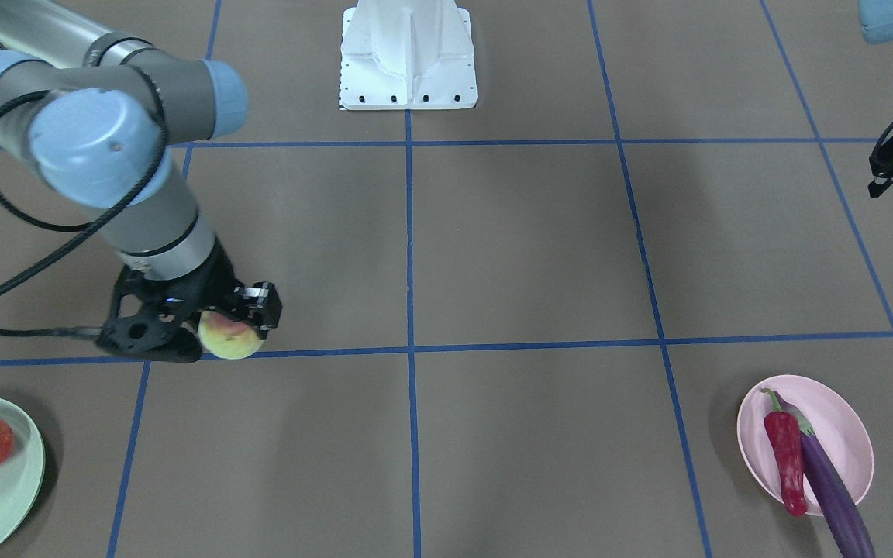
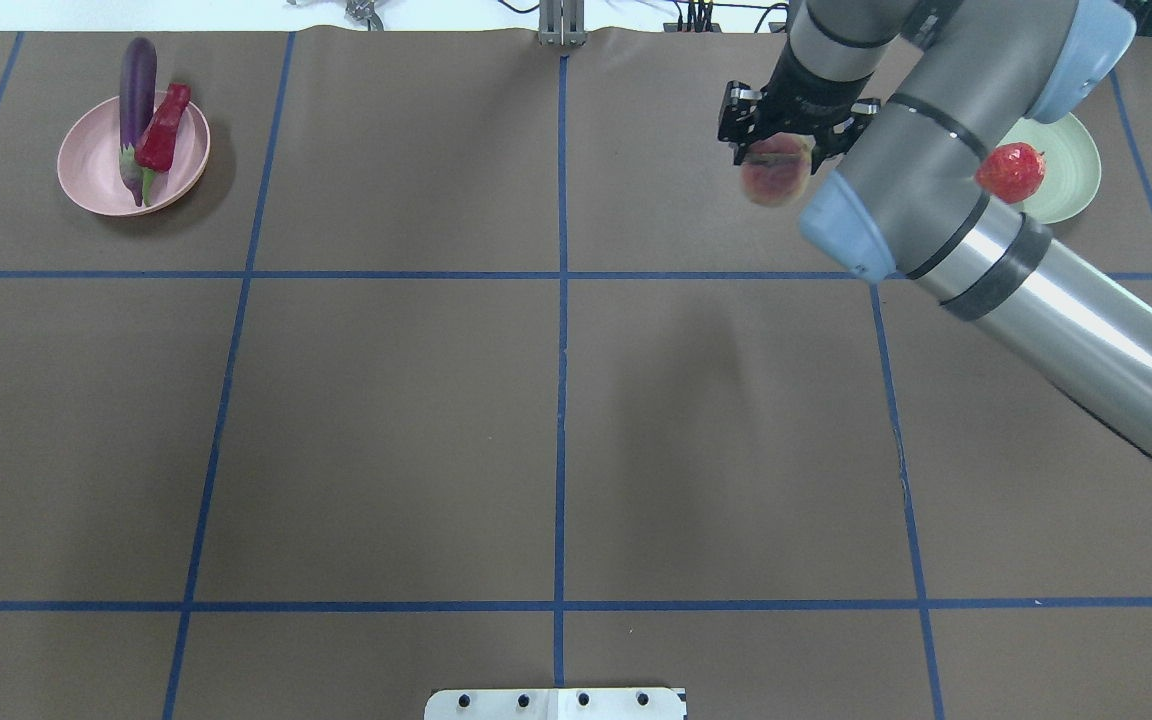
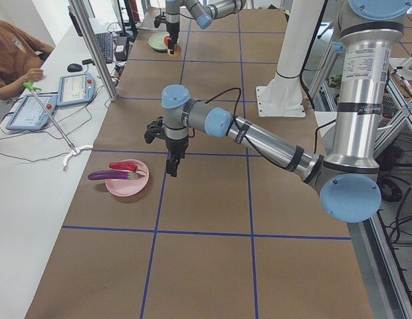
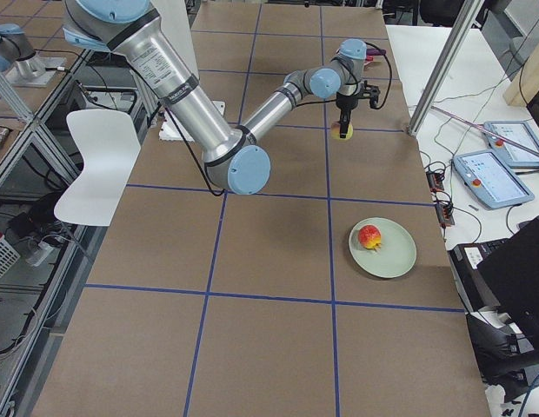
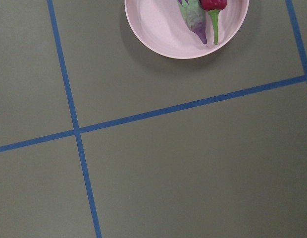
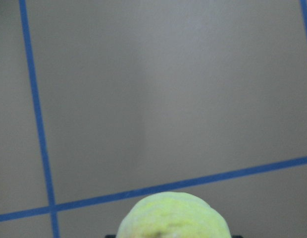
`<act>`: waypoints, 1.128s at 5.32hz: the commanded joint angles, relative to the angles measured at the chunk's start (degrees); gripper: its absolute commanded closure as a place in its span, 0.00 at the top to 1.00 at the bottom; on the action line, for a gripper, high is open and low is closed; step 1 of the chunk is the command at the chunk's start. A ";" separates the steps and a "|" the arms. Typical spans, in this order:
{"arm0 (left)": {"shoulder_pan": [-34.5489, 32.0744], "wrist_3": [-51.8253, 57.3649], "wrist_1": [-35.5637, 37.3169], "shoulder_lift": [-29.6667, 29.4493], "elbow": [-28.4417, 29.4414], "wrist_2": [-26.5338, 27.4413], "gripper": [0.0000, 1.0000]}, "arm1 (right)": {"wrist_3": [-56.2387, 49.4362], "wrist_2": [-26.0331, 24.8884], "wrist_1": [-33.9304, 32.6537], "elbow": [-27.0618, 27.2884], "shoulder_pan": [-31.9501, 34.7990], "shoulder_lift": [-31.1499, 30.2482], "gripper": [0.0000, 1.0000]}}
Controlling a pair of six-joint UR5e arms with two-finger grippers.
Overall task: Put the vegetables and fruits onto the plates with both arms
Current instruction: 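Carry the peach with the right gripper to the green plate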
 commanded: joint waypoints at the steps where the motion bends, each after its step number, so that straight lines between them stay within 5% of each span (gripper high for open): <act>1: -1.62 6.97 -0.70 1.34 0.37 0.09 1.00 | -20.82 2.18 0.49 -8.05 10.21 -2.21 0.00; 2: -3.90 11.22 -0.70 1.44 2.98 0.01 1.00 | -24.57 2.18 4.85 -13.77 12.69 -2.04 0.00; 4: -4.18 11.35 -0.79 1.35 5.45 0.36 1.00 | -24.95 2.18 24.24 -32.29 16.13 -0.99 0.00; 6: -4.36 11.35 -0.79 1.35 5.64 0.27 1.00 | -25.04 -3.67 33.42 -40.95 16.06 -0.37 0.00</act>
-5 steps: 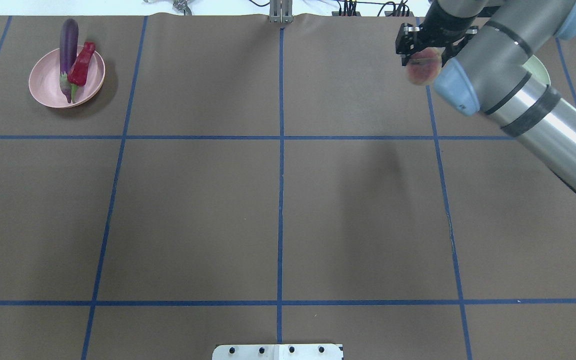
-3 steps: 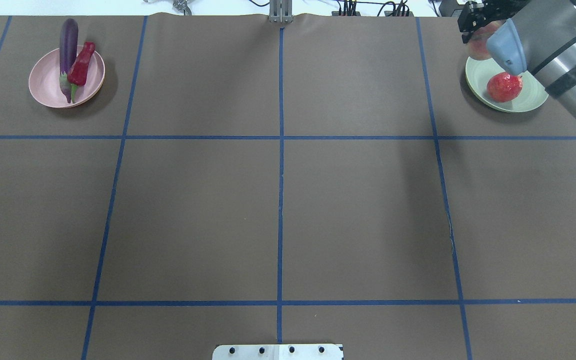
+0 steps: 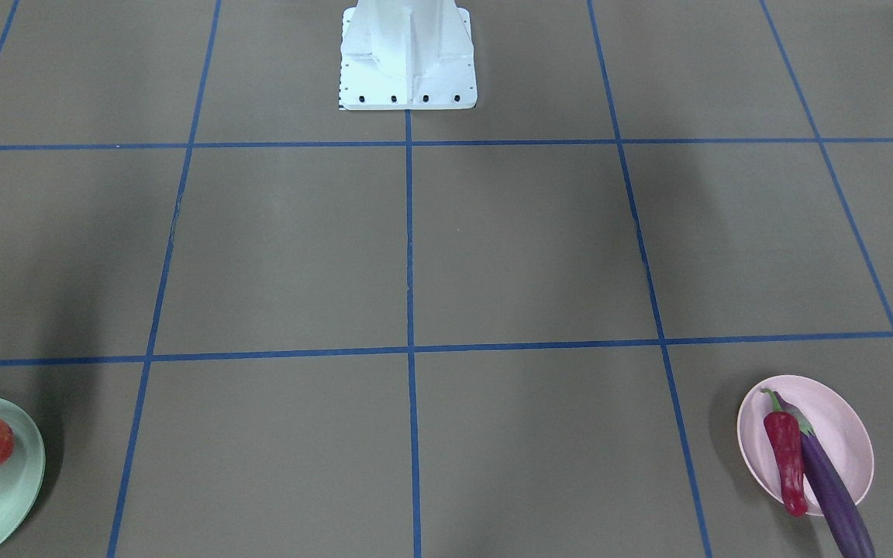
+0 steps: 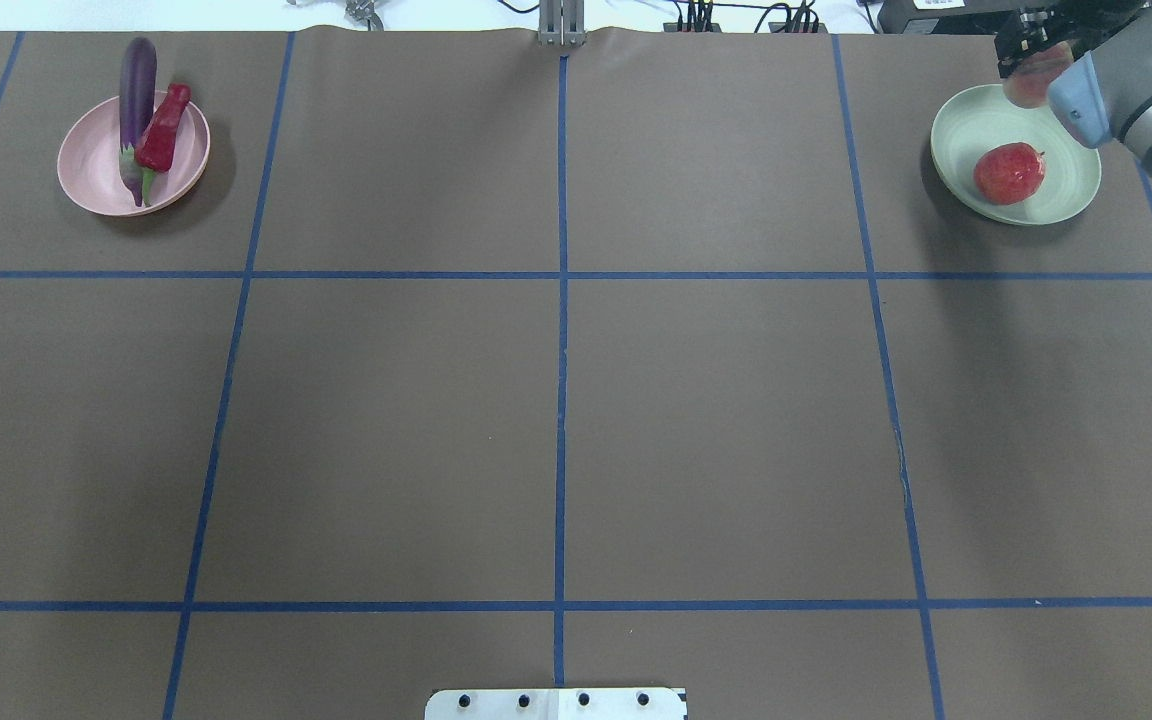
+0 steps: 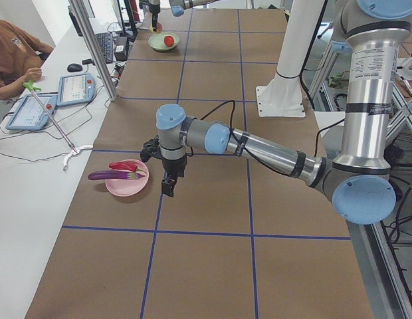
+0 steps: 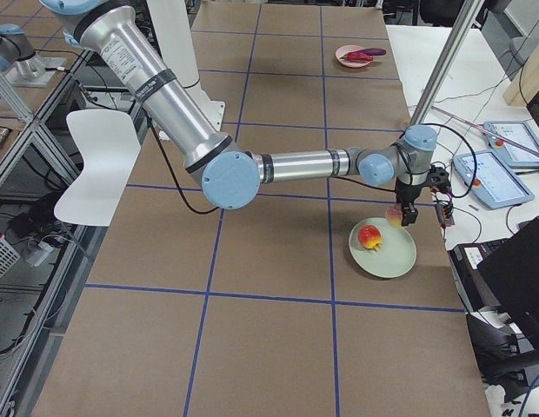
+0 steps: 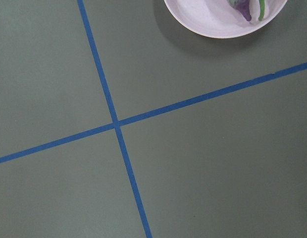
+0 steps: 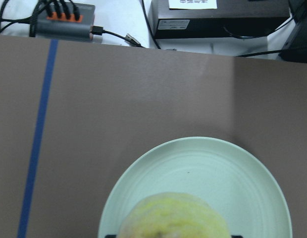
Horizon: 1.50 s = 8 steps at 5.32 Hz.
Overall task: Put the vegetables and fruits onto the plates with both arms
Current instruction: 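Lower the peach onto the green plate beside the pomegranate and release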
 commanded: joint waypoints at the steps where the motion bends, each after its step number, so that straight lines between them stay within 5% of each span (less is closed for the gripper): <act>1: -0.05 0.06 -0.01 0.00 0.03 -0.06 1.00 | 0.04 -5.46 8.50 -8.60 -1.26 1.37 0.00; 3: -0.05 0.06 -0.01 -0.09 0.03 0.03 1.00 | 0.39 -8.65 8.72 -8.82 -4.52 0.77 0.00; 4: -0.05 0.06 -0.01 -0.18 -0.05 0.03 1.00 | 0.48 -8.30 8.72 -8.64 -4.26 0.68 0.99; 5: -0.14 0.06 -0.01 -0.18 -0.14 0.11 1.00 | 0.31 -6.39 8.37 -7.77 -3.04 0.68 1.00; 6: -0.23 0.06 -0.01 -0.18 -0.32 0.20 1.00 | -0.83 -0.45 1.93 -0.46 0.27 -0.45 1.00; 8: -1.01 0.49 0.26 -0.09 -0.41 0.03 1.00 | -7.48 4.85 -24.30 29.78 3.90 -10.33 1.00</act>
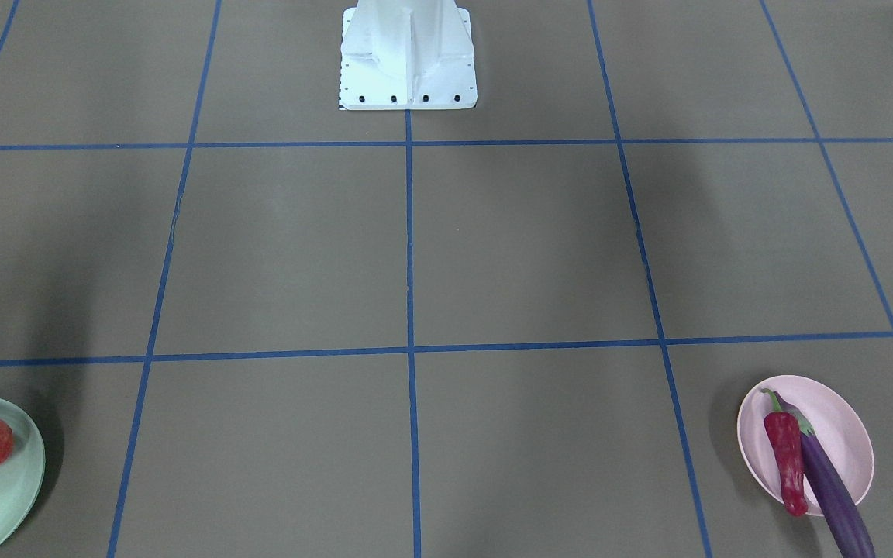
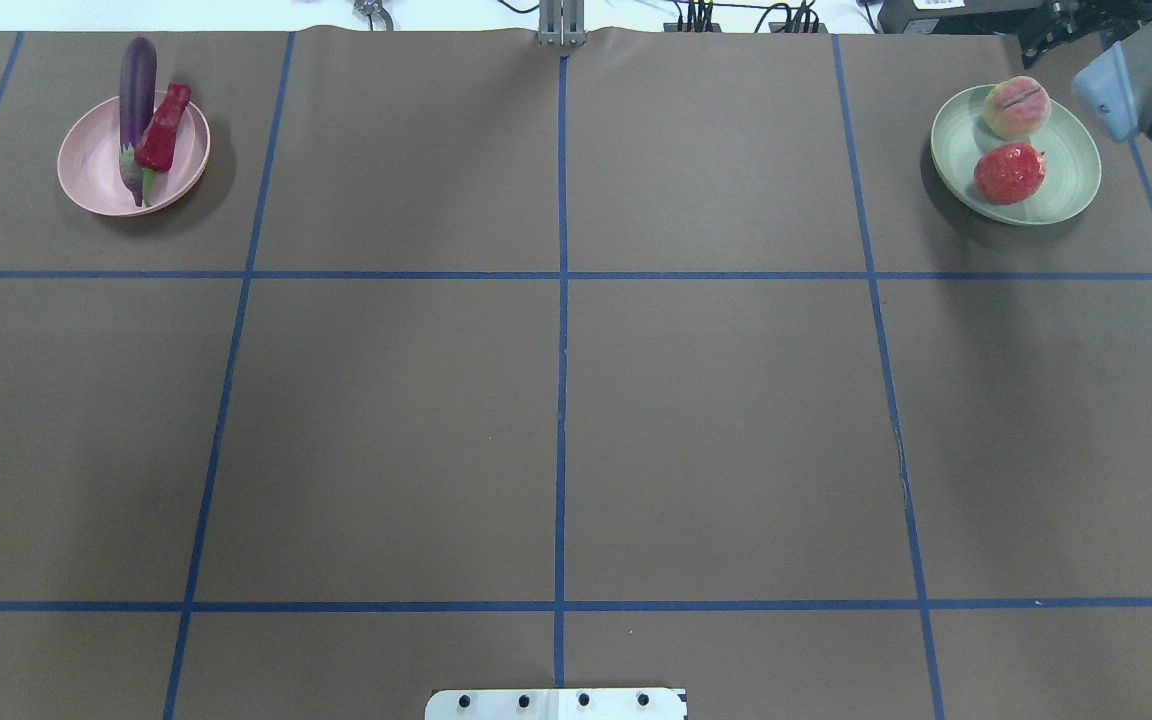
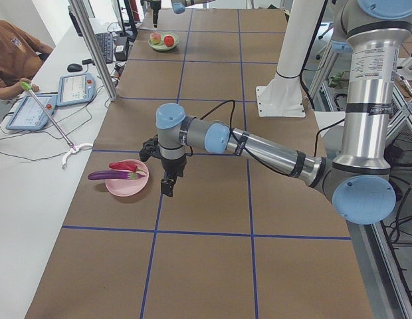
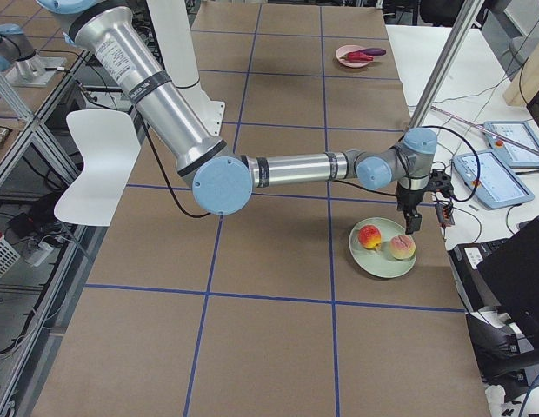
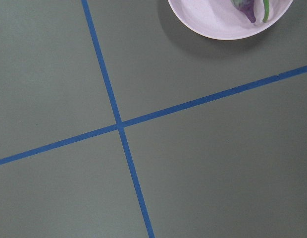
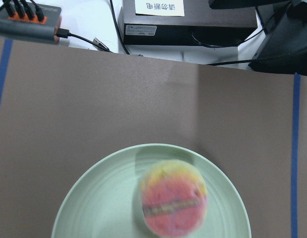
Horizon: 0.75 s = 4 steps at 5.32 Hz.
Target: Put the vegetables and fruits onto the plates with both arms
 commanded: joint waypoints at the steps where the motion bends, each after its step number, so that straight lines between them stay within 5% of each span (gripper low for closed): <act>1: -2.20 6.72 0.83 -0.07 0.40 0.06 1.00 | -2.99 5.70 -13.93 23.09 2.58 -11.40 1.00; 2: -3.44 8.96 1.01 0.11 0.58 -0.11 1.00 | -5.34 12.78 -16.75 25.18 7.81 -13.55 1.00; 4: -6.16 18.22 1.09 2.39 2.06 -0.46 1.00 | -21.64 15.56 -16.86 26.43 13.99 -22.84 1.00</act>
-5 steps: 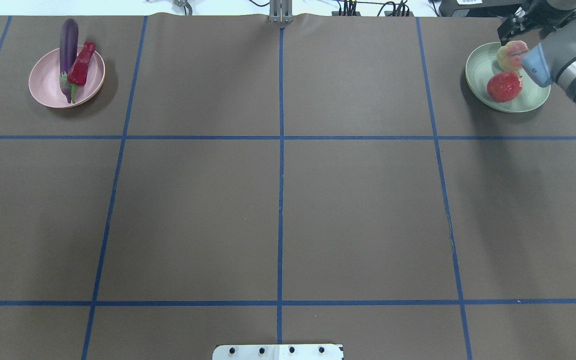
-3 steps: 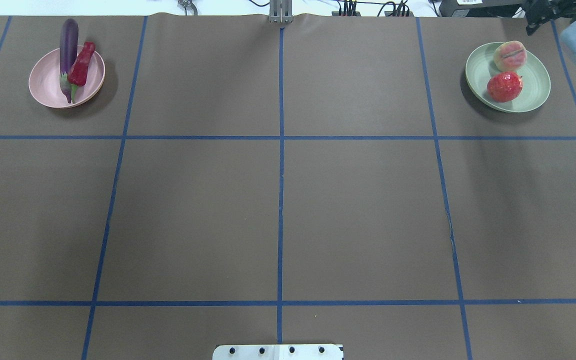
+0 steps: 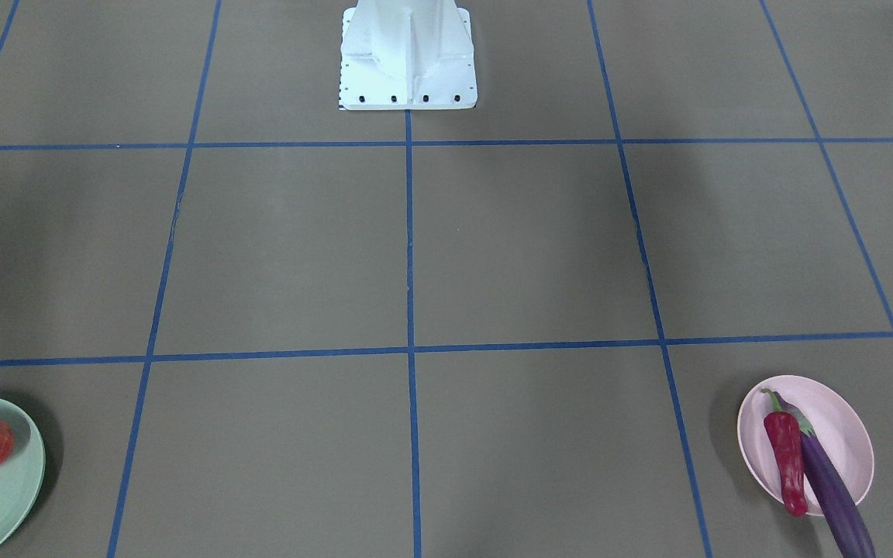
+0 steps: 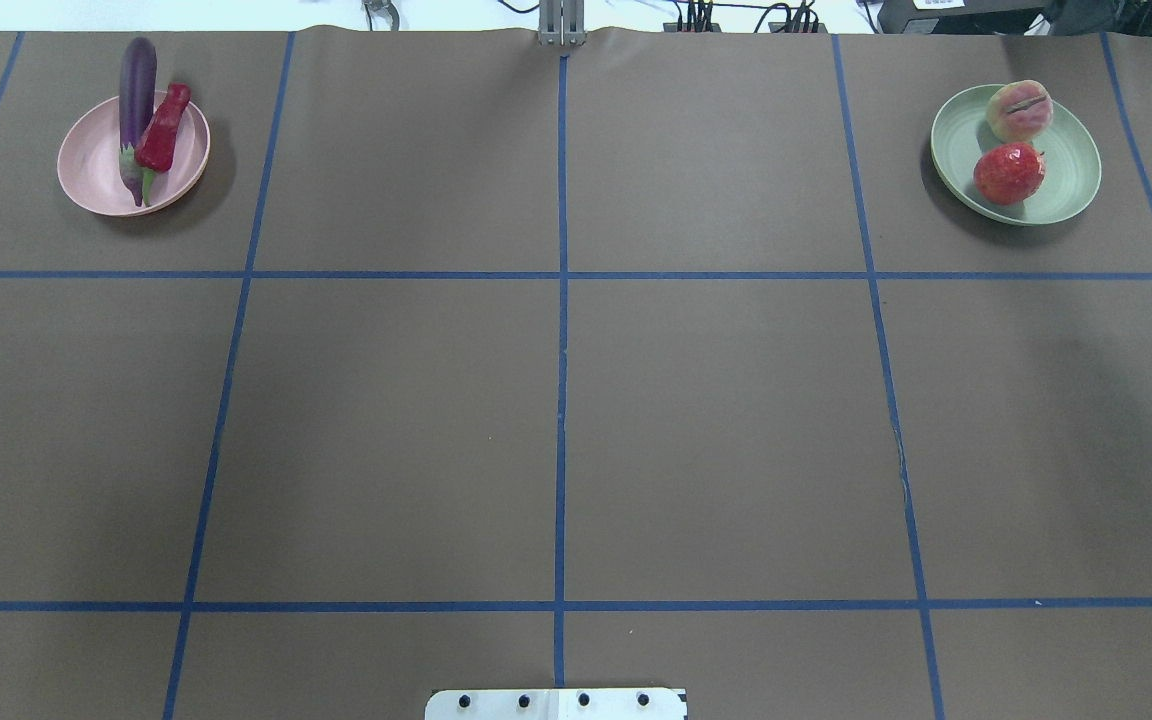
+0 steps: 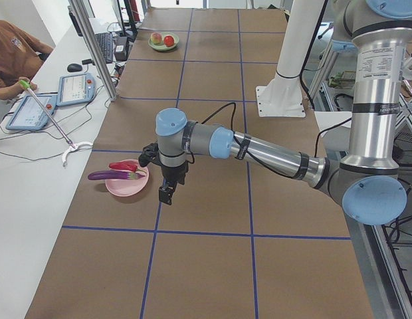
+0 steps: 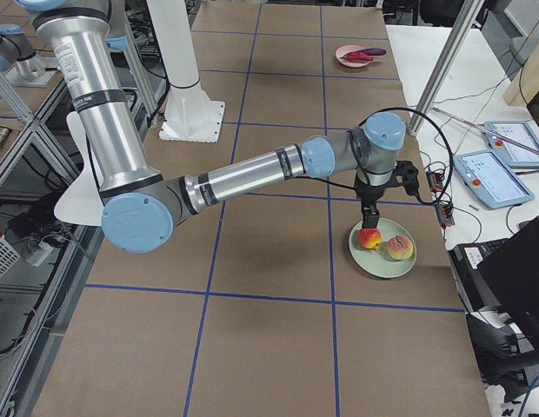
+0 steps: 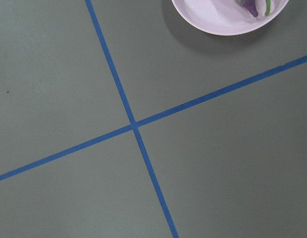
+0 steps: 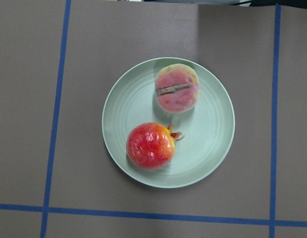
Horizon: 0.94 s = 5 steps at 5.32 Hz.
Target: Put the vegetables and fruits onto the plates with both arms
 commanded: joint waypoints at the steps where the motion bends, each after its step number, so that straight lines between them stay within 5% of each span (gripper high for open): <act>1: -4.51 9.04 -0.11 0.87 4.45 -2.38 1.00 | -6.72 1.31 0.82 3.77 4.52 -9.96 1.00; 3: -6.91 13.91 -1.68 3.76 8.25 -7.06 1.00 | -6.63 -2.79 10.12 6.88 5.06 -20.88 1.00; 5: -6.92 6.65 -1.52 3.69 8.01 -6.97 1.00 | -5.76 -1.68 9.27 7.06 5.76 -23.29 1.00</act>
